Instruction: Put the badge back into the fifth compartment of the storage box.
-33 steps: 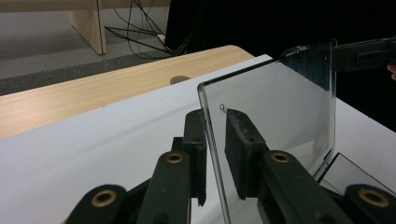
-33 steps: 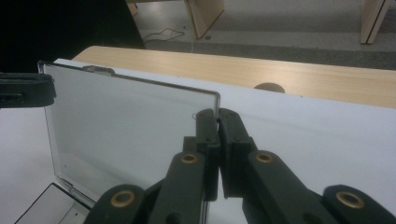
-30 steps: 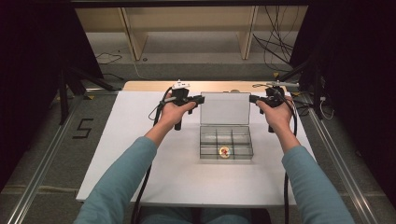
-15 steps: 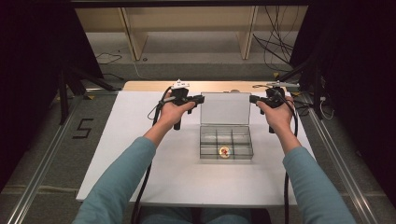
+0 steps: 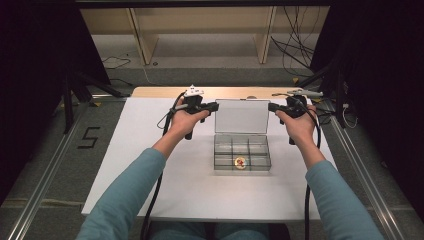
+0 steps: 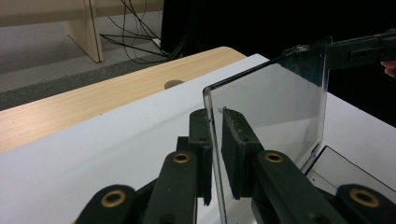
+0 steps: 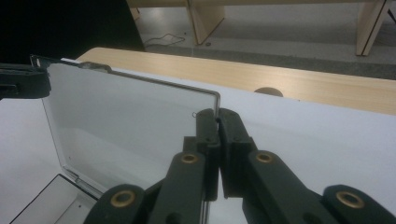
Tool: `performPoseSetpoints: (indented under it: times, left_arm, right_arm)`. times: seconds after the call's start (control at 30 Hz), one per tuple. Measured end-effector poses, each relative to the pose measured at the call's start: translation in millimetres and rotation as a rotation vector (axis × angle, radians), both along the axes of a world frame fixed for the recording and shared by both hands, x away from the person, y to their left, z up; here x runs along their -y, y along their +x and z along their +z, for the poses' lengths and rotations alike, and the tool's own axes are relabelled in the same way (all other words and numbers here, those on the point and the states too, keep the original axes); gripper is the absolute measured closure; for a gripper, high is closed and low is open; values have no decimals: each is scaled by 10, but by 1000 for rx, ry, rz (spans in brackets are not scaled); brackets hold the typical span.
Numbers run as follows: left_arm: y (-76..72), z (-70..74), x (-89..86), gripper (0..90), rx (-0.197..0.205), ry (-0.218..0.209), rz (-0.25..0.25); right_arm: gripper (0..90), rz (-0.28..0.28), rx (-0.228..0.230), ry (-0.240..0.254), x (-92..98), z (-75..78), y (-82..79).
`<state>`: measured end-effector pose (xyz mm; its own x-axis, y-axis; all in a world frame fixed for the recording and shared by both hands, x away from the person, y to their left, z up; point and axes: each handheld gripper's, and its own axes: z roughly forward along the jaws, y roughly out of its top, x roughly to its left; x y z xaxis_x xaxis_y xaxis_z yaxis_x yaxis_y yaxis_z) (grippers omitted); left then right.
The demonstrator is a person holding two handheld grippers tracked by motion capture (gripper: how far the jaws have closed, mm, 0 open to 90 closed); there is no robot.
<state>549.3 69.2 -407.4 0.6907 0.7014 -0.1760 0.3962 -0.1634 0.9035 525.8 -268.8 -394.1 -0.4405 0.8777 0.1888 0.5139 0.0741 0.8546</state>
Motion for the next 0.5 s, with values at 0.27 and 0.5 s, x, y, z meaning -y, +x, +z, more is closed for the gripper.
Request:
performPoseSetpoints:
  times: [0.27,0.5]
  left_arm:
    - [-41,16,3,827,22,9,-7]
    - [-72,30,5,829,39,26,-13]
  right_arm:
    - [879,7,11,-2,9,12,-45]
    - [880,9,18,2,12,15,-83]
